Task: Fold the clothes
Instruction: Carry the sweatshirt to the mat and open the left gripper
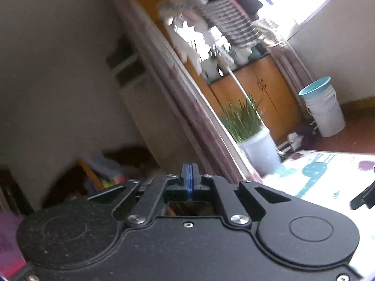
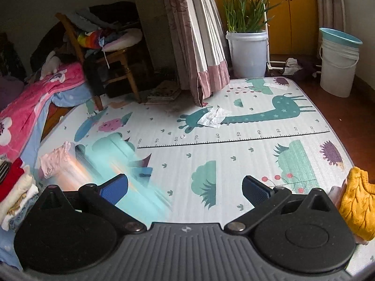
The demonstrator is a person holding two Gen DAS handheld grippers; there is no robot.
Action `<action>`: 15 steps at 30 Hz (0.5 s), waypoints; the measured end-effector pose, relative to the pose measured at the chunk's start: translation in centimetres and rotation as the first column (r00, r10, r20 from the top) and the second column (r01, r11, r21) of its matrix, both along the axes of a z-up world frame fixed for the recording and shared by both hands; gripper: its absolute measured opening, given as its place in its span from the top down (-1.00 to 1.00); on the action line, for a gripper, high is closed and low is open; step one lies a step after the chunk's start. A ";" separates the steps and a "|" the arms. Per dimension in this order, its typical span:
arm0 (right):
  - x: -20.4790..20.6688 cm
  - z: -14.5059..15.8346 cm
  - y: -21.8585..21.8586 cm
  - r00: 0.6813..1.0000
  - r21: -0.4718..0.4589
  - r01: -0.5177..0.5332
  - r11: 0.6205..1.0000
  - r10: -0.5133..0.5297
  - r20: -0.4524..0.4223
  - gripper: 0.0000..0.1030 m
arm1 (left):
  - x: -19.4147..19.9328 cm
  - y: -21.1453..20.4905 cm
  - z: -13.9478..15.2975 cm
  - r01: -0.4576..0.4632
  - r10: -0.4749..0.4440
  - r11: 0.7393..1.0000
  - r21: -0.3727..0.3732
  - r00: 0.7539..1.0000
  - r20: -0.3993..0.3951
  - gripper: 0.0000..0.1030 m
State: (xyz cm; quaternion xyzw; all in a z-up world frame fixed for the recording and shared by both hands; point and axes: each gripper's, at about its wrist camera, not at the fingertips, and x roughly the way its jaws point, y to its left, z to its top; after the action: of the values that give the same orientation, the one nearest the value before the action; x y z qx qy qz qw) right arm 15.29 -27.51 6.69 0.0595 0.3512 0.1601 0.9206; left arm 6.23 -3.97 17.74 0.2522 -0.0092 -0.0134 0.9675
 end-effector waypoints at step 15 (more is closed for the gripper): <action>1.9 -2.4 1.5 0.994 -0.050 -0.042 0.998 0.036 -0.103 -1.00 | 3.0 1.1 -10.9 0.044 -0.043 0.999 -0.011 0.827 -0.560 0.19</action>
State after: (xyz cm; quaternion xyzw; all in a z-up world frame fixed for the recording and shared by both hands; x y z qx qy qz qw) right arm 17.17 -26.01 4.30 0.0368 0.4031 0.1656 0.8993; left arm 9.21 -2.83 6.86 0.2380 0.2688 -0.1087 0.9270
